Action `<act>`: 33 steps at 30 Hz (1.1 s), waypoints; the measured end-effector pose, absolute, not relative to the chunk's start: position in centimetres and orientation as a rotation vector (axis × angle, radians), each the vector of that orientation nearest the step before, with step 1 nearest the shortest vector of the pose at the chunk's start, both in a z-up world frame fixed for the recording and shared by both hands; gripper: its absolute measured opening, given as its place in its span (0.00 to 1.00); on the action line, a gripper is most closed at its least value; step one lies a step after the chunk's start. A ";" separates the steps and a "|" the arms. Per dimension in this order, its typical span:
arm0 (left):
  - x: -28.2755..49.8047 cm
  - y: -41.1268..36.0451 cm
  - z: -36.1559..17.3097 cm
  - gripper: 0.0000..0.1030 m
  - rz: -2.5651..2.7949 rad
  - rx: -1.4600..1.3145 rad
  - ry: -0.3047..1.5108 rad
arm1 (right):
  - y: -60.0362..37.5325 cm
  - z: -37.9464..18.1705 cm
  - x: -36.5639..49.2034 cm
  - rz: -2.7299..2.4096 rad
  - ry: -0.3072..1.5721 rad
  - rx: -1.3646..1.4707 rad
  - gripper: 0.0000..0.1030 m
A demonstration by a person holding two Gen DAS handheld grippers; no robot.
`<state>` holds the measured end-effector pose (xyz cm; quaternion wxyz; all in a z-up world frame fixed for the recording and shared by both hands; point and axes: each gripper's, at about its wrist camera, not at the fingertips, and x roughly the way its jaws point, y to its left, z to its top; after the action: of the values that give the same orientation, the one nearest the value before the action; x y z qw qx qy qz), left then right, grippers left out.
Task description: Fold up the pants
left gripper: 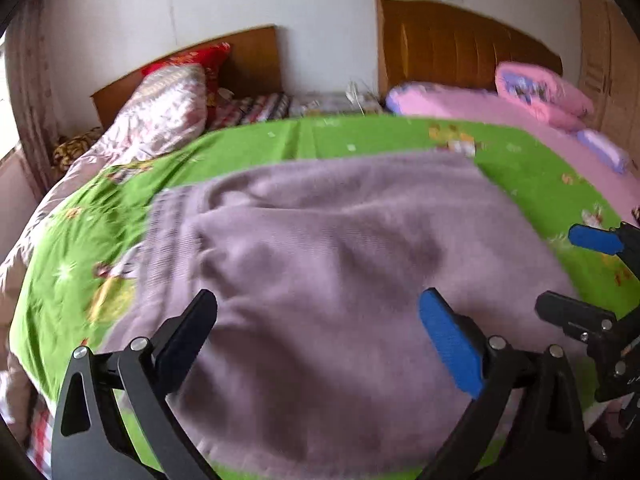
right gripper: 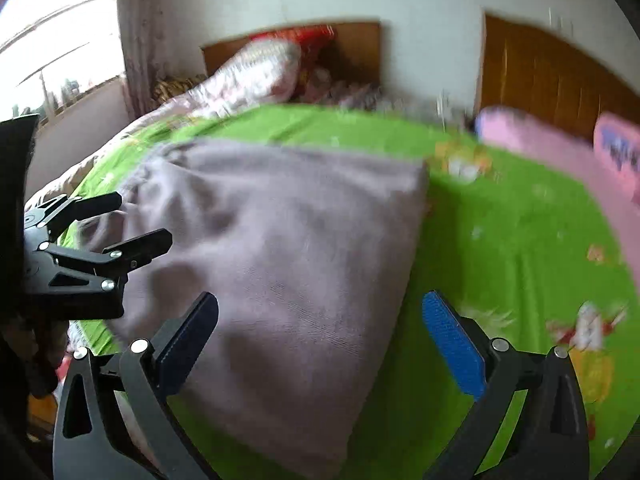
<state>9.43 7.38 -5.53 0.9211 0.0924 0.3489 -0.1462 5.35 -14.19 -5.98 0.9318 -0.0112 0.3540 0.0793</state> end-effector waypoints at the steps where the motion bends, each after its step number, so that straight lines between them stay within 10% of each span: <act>1: 9.4 7.7 -5.7 0.98 -0.301 0.188 0.725 | -14.0 -5.9 5.0 0.176 0.715 -0.021 0.96; 15: 7.7 10.0 -7.5 0.98 -0.390 0.146 0.662 | -14.3 -8.7 5.5 0.214 0.763 -0.029 0.95; 33: -3.5 10.0 -0.6 0.99 -0.032 0.137 0.278 | -14.5 -1.5 -7.9 0.078 0.339 0.042 0.96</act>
<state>-3.50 10.03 -0.56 0.9879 0.0682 0.1384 -0.0160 -7.86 -14.54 -1.51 0.9847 0.0210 0.1686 0.0388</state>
